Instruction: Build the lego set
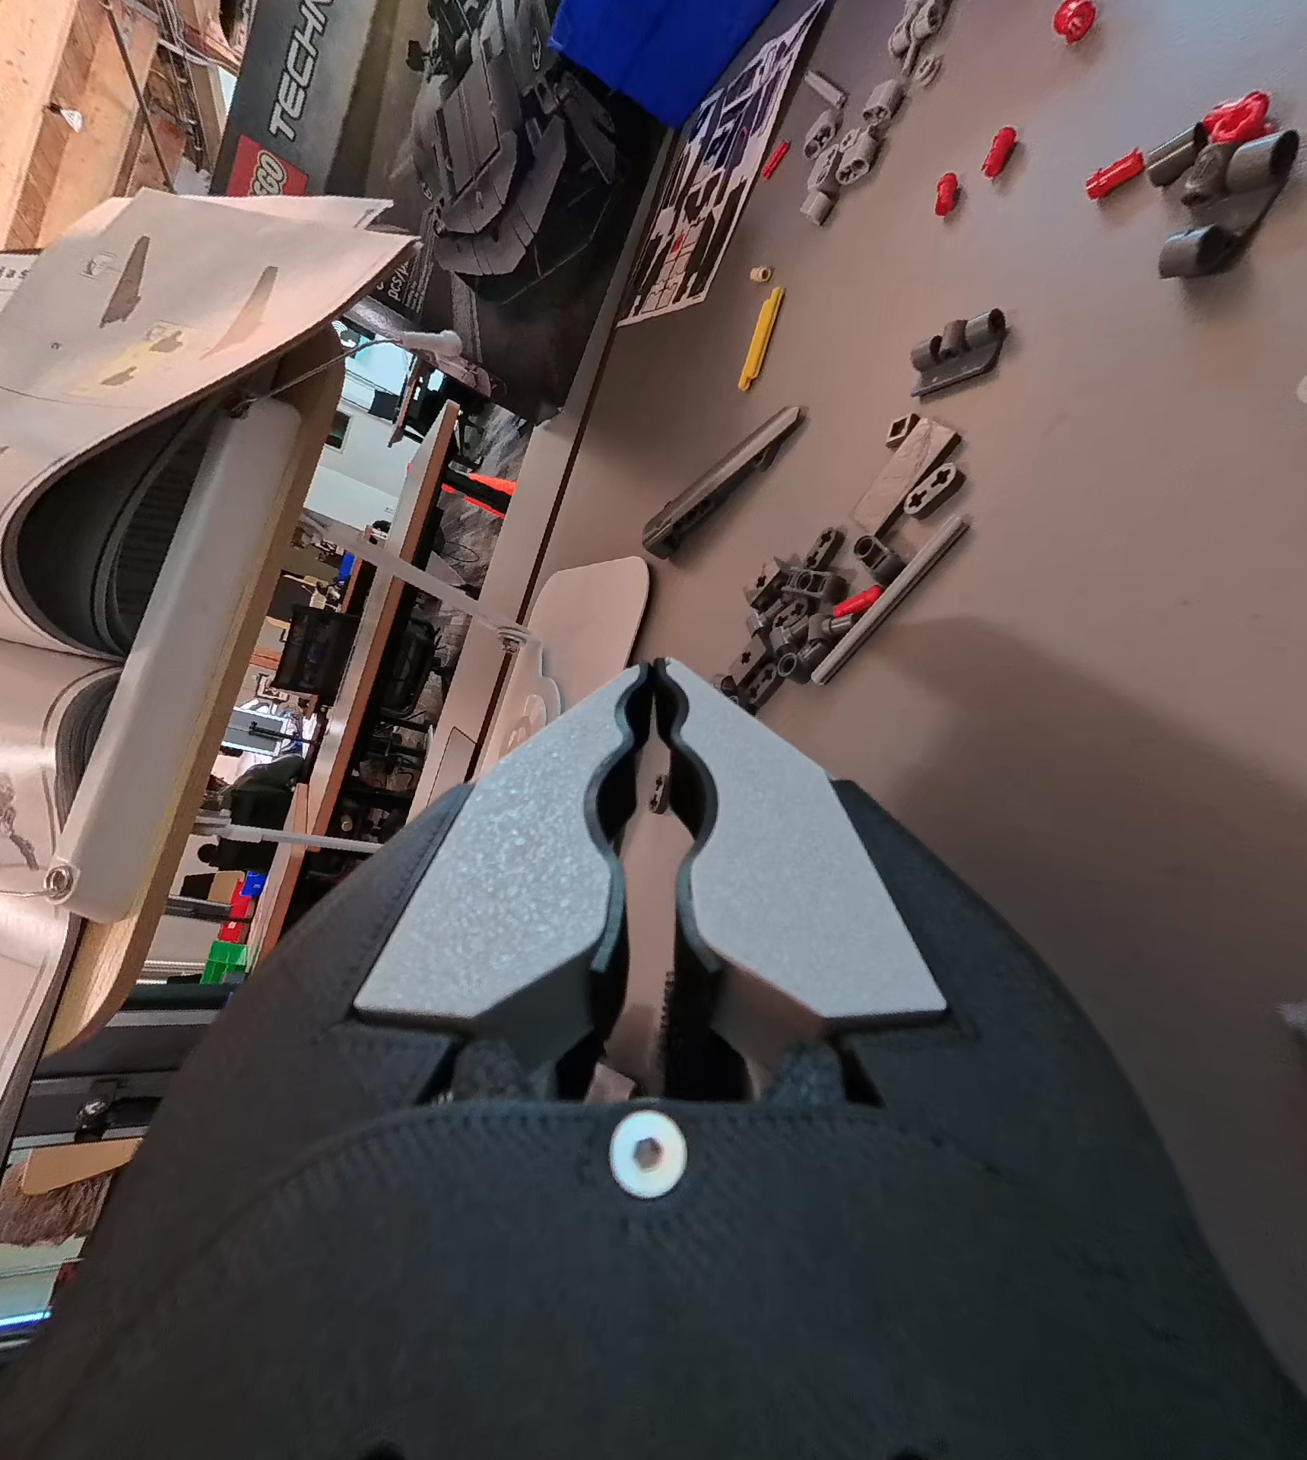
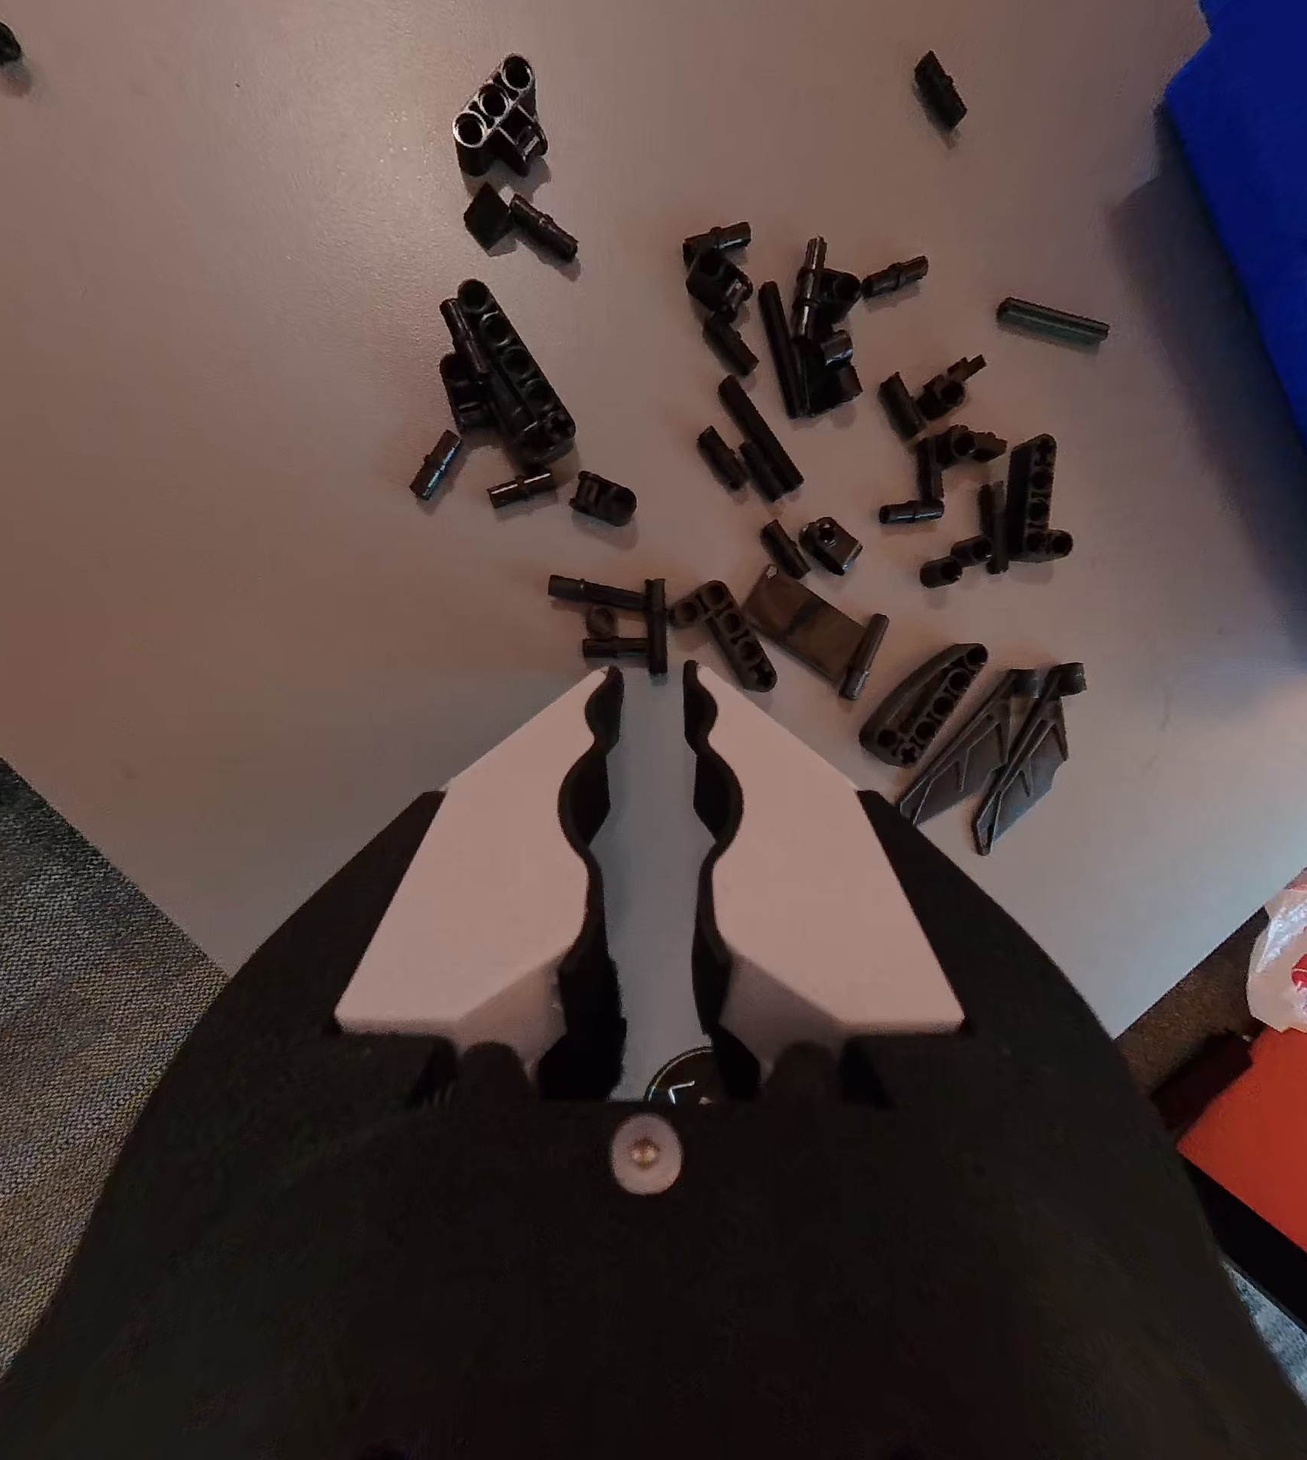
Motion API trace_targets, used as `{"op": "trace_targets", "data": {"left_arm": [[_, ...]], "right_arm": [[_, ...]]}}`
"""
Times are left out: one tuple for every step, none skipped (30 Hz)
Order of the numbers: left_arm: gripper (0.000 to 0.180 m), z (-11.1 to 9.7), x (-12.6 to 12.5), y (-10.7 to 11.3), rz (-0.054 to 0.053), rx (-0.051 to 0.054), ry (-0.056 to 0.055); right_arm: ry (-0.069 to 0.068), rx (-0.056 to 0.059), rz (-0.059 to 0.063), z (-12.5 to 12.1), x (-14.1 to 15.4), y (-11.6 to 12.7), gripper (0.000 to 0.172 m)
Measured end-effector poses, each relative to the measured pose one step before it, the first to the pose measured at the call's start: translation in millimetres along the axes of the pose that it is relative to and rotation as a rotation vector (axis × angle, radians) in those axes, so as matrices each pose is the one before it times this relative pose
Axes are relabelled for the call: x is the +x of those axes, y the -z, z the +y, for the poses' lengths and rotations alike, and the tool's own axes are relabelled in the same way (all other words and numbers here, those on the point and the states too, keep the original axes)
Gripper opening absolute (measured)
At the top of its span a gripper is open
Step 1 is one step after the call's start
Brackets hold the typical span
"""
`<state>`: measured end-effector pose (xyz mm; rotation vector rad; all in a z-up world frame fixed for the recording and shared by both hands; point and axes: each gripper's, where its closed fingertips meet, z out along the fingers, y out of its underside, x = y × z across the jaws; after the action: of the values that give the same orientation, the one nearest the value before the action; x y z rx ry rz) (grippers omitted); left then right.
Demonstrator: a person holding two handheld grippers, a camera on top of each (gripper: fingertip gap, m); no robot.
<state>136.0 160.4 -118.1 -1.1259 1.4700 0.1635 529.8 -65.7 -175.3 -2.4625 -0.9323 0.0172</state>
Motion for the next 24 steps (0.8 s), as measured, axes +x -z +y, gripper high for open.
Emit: {"op": "trace_targets", "data": {"left_arm": [[0.0,0.26,-0.05,-0.23,0.0001,-0.0009,0.0],[0.0,0.28,0.1,-0.22,0.0009,-0.0011,0.0005],[0.0,0.28,0.1,-0.15,0.0004,-0.0006,-0.0002],[0.0,0.17,0.18,-0.15,0.0007,-0.0006,-0.0006],[0.0,0.13,0.18,-0.16,0.0007,-0.0004,-0.0007],[0.0,0.11,0.21,-0.18,0.0007,-0.0002,-0.0003],[0.0,0.0,0.1,0.0,0.0008,0.0,-0.0001],[0.0,0.1,0.02,-0.09,0.0002,0.0,-0.0004],[0.0,0.06,0.16,-0.02,0.0006,-0.0001,-0.0001],[0.0,0.06,0.06,-0.06,0.0008,-0.0001,0.0],[0.0,0.15,0.05,-0.07,0.0002,-0.0004,-0.0001],[0.0,0.05,-0.01,-0.07,0.0003,0.0,0.0001],[0.0,0.13,-0.04,0.01,0.0003,-0.0001,0.0],[0.0,0.12,0.01,-0.09,0.0,-0.0001,-0.0003],[0.0,0.11,-0.21,0.05,-0.0001,-0.0003,-0.0005],[0.0,-0.06,-0.18,0.06,-0.0005,0.0006,-0.0001],[0.0,-0.12,-0.29,0.07,-0.0001,0.0012,0.0009],[0.0,-0.2,-0.41,0.05,-0.0003,0.0009,0.0006],[0.0,-0.09,-0.26,0.0,-0.0003,0.0008,0.0002],[0.0,-0.14,-0.1,-0.19,0.0007,0.0006,0.0008],[0.0,-0.22,-0.08,0.0,0.0004,0.0009,0.0004],[0.0,-0.18,-0.1,0.09,-0.0002,0.001,-0.0004],[0.0,-0.09,-0.23,-0.03,-0.0007,-0.0002,-0.001],[0.0,-0.08,-0.32,0.14,-0.0015,0.0004,-0.0009]], "right_arm": [[-0.0009,0.0014,-0.0015,-0.04,0.48,0.07,0.013],[-0.0001,0.0014,-0.0024,0.03,0.15,-0.18,0.013],[-0.0007,0.001,-0.0023,0.0,0.23,-0.33,0.013],[-0.0026,0.0026,-0.0031,-0.36,0.24,-0.56,0.012],[-0.0031,0.0038,-0.0034,-0.91,0.33,-0.53,0.012],[-0.0011,0.0048,-0.0044,-1.01,0.08,-0.76,0.011],[-0.0002,0.0052,-0.0072,-1.31,-0.19,-0.81,0.009],[-0.0033,0.0038,-0.0087,-1.01,0.02,-0.87,0.008],[-0.0062,0.0033,-0.0073,-0.87,0.55,-0.63,0.008],[-0.0051,0.0038,-0.009,-0.83,0.32,-0.69,0.007],[-0.0033,0.0057,-0.0131,-1.06,-0.57,-0.83,0.003],[-0.0041,0.007,-0.011,-0.99,-0.28,-0.77,0.003],[-0.0039,0.0058,-0.0084,-0.62,0.06,-0.32,0.002],[-0.0002,0.0062,-0.0065,-0.43,0.11,-0.26,0.001],[0.0038,0.007,0.0003,-0.39,0.65,-0.16,0.001],[0.003,0.0048,0.0054,-0.13,1.08,-0.01,0.001],[0.0031,-0.0001,0.004,0.15,0.38,0.13,0.001],[0.0065,-0.0038,0.0059,0.35,0.03,0.52,0.001],[0.0072,-0.0014,0.0116,-0.41,0.52,1.09,0.001],[0.0046,0.0043,0.0048,-1.56,-0.44,1.41,0.001],[0.0046,0.0078,-0.0017,-2.21,-1.5,1.57,0.001],[0.0057,0.0079,0.0028,-2.43,-0.65,1.55,0.001],[0.0045,0.0067,0.0047,-2.46,-0.06,1.34,0.001],[0.0041,0.0053,0.0004,-2.53,-0.45,0.99,0.001]]}}
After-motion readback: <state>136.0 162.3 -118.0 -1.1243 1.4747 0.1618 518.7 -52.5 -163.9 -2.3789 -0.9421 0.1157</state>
